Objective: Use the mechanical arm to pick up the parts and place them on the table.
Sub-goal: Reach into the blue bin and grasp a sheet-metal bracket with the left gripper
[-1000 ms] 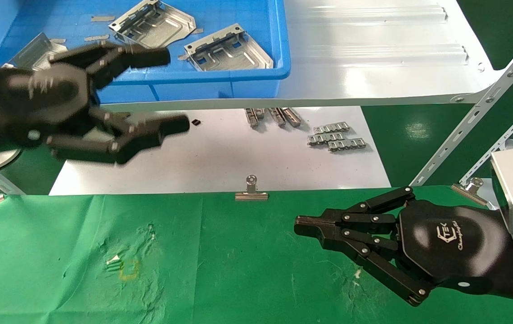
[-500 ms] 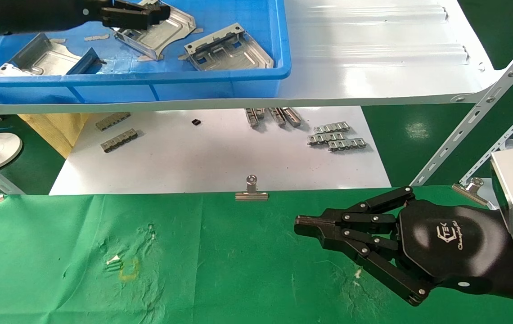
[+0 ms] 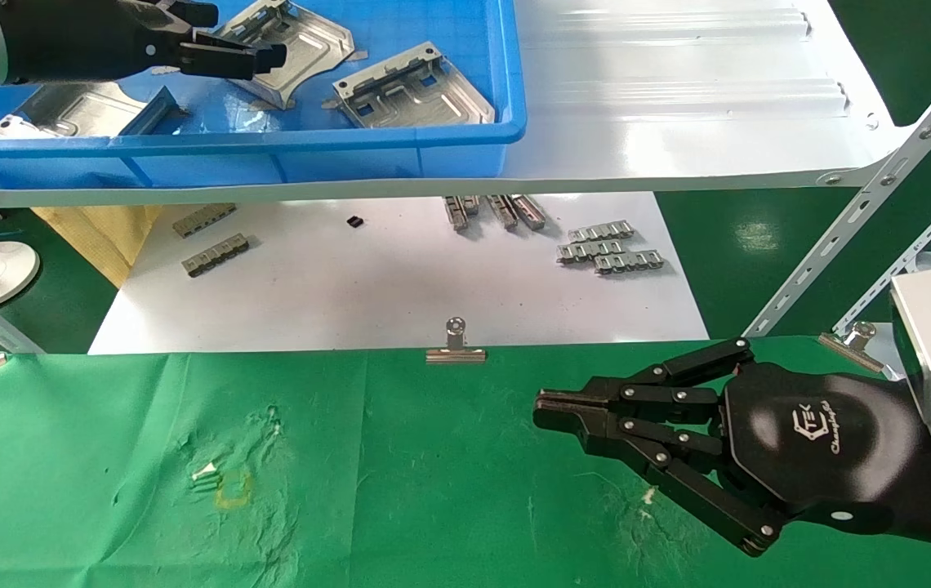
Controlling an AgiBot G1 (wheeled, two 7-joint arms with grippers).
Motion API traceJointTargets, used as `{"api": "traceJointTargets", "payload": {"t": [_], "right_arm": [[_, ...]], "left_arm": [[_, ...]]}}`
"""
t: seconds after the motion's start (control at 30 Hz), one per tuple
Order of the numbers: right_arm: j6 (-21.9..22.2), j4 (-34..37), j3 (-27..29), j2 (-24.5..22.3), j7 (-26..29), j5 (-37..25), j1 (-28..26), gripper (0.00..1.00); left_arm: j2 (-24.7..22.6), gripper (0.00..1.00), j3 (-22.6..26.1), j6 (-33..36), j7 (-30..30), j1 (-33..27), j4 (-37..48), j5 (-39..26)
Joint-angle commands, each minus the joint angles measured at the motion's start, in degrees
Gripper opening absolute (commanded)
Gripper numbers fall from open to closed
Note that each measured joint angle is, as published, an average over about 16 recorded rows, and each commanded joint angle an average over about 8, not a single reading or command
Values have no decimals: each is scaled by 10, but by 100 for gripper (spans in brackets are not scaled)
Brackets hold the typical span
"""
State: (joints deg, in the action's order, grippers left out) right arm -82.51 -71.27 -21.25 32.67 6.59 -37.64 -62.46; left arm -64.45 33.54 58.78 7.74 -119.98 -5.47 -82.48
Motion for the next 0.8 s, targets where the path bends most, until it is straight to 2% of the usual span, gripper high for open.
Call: {"api": "traceJointTargets", "payload": {"t": [0.03,0.8], "right_arm": [[0,0,0,0,0,0,0,100],[0,0,0,0,0,0,0,100]], "left_arm": [[-1,0,3,1,-3,-6,8,-4],[-10,0,11,-28,-49,-12,42,-18]]}}
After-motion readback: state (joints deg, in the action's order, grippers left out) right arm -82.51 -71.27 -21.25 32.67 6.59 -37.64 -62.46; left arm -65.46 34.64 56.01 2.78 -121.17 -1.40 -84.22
